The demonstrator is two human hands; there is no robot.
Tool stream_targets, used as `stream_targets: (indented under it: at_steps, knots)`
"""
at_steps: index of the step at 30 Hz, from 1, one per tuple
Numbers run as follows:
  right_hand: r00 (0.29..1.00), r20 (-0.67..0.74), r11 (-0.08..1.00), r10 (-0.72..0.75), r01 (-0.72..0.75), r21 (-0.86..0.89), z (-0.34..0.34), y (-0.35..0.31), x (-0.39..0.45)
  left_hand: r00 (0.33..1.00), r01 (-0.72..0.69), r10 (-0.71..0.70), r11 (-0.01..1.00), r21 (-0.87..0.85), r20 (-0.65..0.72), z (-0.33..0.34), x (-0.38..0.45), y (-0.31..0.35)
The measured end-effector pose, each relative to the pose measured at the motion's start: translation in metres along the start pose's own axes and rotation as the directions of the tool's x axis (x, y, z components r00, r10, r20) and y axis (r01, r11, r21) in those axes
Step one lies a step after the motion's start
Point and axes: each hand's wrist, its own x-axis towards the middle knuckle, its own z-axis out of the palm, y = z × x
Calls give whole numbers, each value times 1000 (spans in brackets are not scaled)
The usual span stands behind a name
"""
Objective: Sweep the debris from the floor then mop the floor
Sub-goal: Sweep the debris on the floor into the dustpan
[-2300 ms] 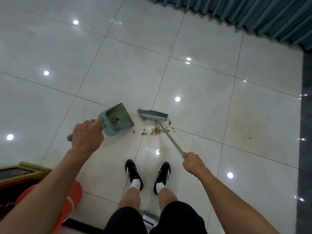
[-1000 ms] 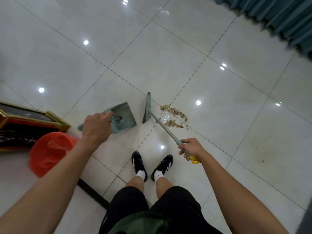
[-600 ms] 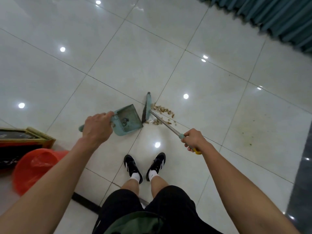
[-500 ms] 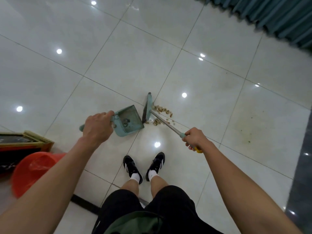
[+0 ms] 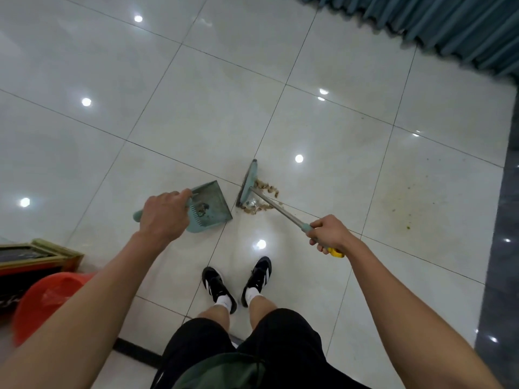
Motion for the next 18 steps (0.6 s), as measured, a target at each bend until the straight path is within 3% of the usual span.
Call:
stream_targets:
  at_steps: [7,12,18]
  knots:
    - [995,-50,994,-88,90,55,19,-7,-11,1000,-20,20,1000,-13,23,2,-3,-1]
    - [989,-101,989,-111,100,-113,54,-4,-19,997,-71,72,997,-24,40,9,-7,-14]
    - [984,-170,991,-59,37,-130,87,-1,-14,993,-95,98,994,-50,61,16,-8,-36]
